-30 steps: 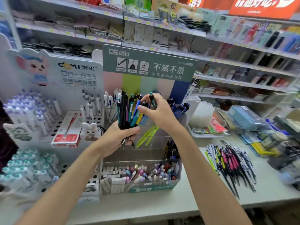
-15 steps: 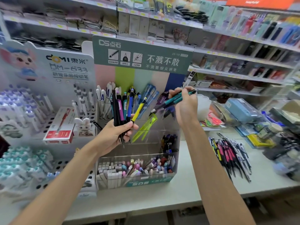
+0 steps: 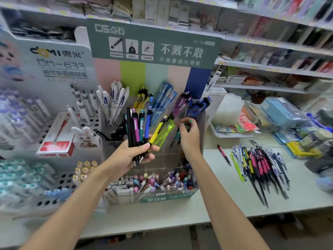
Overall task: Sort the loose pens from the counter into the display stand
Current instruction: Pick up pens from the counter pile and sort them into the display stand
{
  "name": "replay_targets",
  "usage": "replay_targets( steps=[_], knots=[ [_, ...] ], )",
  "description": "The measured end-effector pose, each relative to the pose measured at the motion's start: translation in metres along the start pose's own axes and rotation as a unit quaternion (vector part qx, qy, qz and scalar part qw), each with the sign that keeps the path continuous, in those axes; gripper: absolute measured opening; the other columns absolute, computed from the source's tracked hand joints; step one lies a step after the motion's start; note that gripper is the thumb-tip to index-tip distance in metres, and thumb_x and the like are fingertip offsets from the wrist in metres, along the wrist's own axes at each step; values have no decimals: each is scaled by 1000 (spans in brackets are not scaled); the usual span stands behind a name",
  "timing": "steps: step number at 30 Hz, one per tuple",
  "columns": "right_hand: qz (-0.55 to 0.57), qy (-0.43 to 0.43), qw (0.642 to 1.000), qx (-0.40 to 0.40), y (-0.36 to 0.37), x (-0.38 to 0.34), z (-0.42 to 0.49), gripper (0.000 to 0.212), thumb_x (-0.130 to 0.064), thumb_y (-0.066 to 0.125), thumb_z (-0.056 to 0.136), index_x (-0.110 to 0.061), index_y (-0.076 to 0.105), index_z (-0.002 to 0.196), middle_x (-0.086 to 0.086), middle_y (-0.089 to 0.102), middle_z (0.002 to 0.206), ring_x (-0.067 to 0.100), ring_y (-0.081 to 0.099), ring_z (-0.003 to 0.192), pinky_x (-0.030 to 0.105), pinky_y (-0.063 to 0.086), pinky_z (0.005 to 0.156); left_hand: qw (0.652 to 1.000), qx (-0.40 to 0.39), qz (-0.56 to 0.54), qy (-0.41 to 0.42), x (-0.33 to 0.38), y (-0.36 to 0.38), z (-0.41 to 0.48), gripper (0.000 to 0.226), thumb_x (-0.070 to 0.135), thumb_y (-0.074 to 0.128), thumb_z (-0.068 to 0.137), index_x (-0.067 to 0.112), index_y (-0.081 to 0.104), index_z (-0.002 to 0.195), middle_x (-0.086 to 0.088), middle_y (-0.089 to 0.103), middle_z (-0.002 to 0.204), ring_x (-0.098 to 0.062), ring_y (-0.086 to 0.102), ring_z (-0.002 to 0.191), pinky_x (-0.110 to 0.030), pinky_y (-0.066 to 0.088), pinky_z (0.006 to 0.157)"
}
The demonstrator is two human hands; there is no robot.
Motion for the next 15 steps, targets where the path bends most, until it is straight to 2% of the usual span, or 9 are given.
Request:
replay_targets(
  steps=[2,4,6,7,9,12,14,15],
  knots=[
    [-28,-26,999,-26,-1,5,-5,15,-5,58,94,-14,57,106,-6,61,99,-5,57,89,19,43,80,1000,-8,-13,-15,-2,-3,-2,31,7,50,95,8,56,126,-13,74,98,-16,69,73,-23,57,65],
    [-33,-59,998,0,-9,-1,-11,24,-9,64,91,-16,59,113,-5,64,109,4,59,103,22,47,90,1000,-19,-6,-24,-3,-5,-3,34,8,50,95,5,54,128,-14,73,98,-16,67,70,-22,55,61],
    [-19,-103,994,41,-18,-20,-17,24,-10,64,91,-20,61,113,-6,65,109,8,60,104,26,49,95,999,-35,2,-26,-2,-5,-3,39,10,54,91,3,54,130,-15,72,96,-15,61,62,-21,51,56],
    [-13,-127,991,37,-21,-34,-19,23,-10,63,91,-20,62,112,-5,65,107,9,61,102,27,49,94,999,-44,6,-26,-2,-5,-3,41,12,56,89,2,54,129,-16,72,95,-15,56,58,-21,48,55],
    [-12,-150,987,-52,-21,-64,-19,23,-9,64,91,-17,64,113,-2,67,104,9,63,98,26,51,91,996,-77,17,-31,2,-2,-2,43,16,63,86,3,54,126,-16,71,95,-14,50,55,-20,45,54],
    [-61,-110,958,-258,-10,-97,-16,30,-17,69,90,-14,66,119,-3,69,103,4,64,94,19,50,87,987,-147,35,-47,10,8,-2,45,17,67,83,7,54,125,-16,70,98,-13,49,56,-21,45,55],
    [-134,-108,933,-315,-6,-106,-16,21,-24,70,90,-13,72,108,-7,68,84,-2,59,74,10,44,71,985,-161,46,-45,16,14,-1,41,11,62,87,5,53,127,-16,70,96,-12,49,55,-21,45,55],
    [-146,-111,929,-320,-6,-106,-15,17,-26,68,92,-12,74,101,-4,67,78,-1,55,68,10,41,67,985,-159,46,-43,18,15,-1,40,10,60,88,4,52,127,-15,70,95,-12,49,55,-20,44,54]
  ],
)
Point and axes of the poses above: each hand's wrist, its own z-axis towards the middle knuckle, its own y-axis out of the palm, x = y × z, the point moved 2 cm from there along z, towards the middle knuckle
